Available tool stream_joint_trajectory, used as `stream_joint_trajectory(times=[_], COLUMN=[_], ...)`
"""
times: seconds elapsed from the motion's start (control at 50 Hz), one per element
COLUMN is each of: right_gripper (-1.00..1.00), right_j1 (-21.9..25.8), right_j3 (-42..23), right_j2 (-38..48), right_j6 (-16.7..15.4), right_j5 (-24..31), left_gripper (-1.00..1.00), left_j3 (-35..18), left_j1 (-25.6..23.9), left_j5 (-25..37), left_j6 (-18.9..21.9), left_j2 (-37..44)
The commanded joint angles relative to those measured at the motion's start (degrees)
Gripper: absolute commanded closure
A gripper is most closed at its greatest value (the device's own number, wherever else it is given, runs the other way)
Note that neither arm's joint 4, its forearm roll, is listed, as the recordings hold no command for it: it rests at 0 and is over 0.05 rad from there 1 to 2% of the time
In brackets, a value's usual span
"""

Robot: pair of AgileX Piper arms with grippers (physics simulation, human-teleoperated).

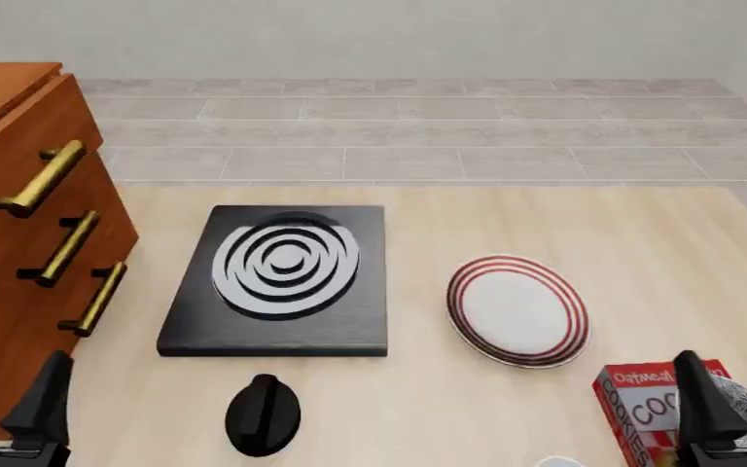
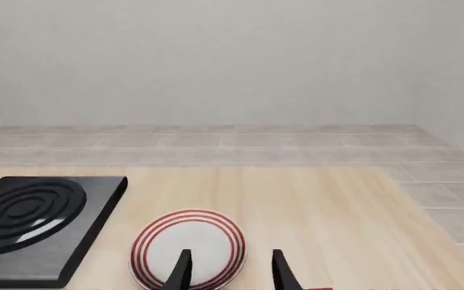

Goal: Pick the akita bowl on the cookies box and place it on the plate.

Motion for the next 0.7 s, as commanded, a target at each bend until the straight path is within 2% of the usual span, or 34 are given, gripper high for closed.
stream_joint_trajectory(times=[0.02, 0.2, 0.24, 0.26, 0.28, 0.3, 0.34, 0.36, 0.4, 0.44, 0.54, 0.58, 0.64, 0.66, 0.7], right_gripper=[-1.0, -1.0, -1.0, -1.0, -1.0, -1.0, -1.0, -1.0, -1.0, -1.0, -1.0, -1.0, -1.0, -1.0, -1.0], right_j1=[0.1, 0.5, 0.5, 0.5, 0.5, 0.5, 1.0, 1.0, 1.5, 1.8, 2.4, 2.7, 2.9, 3.4, 3.8], right_j3=[-0.4, -2.1, -3.9, -4.7, -4.7, -5.8, -7.0, -8.2, -9.9, -11.1, -14.7, -15.9, -17.2, -17.4, -17.8], right_j2=[0.0, 0.0, 0.0, 0.0, 0.0, -0.1, -0.1, 0.0, 0.0, 0.0, -0.1, -0.1, -0.1, -0.1, -0.1], right_j6=[-0.7, -1.0, -0.7, 1.8, 1.8, -0.3, 0.6, -1.3, -0.5, -2.0, -1.7, -0.2, -0.3, 0.7, -0.4], right_j5=[1.5, 4.1, 6.9, 8.9, 8.9, 9.9, 12.6, 13.7, 16.1, 17.9, 23.1, 25.3, 27.9, 29.2, 31.3], left_gripper=[-1.0, -1.0, -1.0, -1.0, -1.0, -1.0, -1.0, -1.0, -1.0, -1.0, -1.0, -1.0, -1.0, -1.0, -1.0], left_j3=[-0.1, -0.1, -0.1, -0.1, -0.1, -0.1, -0.1, -0.1, -0.1, -0.1, -0.1, -0.1, -0.1, -0.1, -0.1], left_j1=[0.0, 0.0, 0.0, 0.0, 0.0, 0.0, 0.0, 0.0, 0.0, 0.0, 0.0, 0.0, 0.0, 0.0, 0.0], left_j5=[-0.1, -0.1, -0.1, -0.1, -0.1, -0.1, -0.1, -0.1, -0.1, -0.1, -0.1, -0.1, -0.1, -0.1, -0.1], left_j6=[0.0, 0.0, 0.0, 0.0, 0.0, 0.0, 0.0, 0.0, 0.0, 0.0, 0.0, 0.0, 0.0, 0.0, 0.0], left_j2=[0.3, 0.3, 0.3, 0.3, 0.3, 0.3, 0.3, 0.3, 0.3, 0.3, 0.3, 0.3, 0.3, 0.3, 0.3])
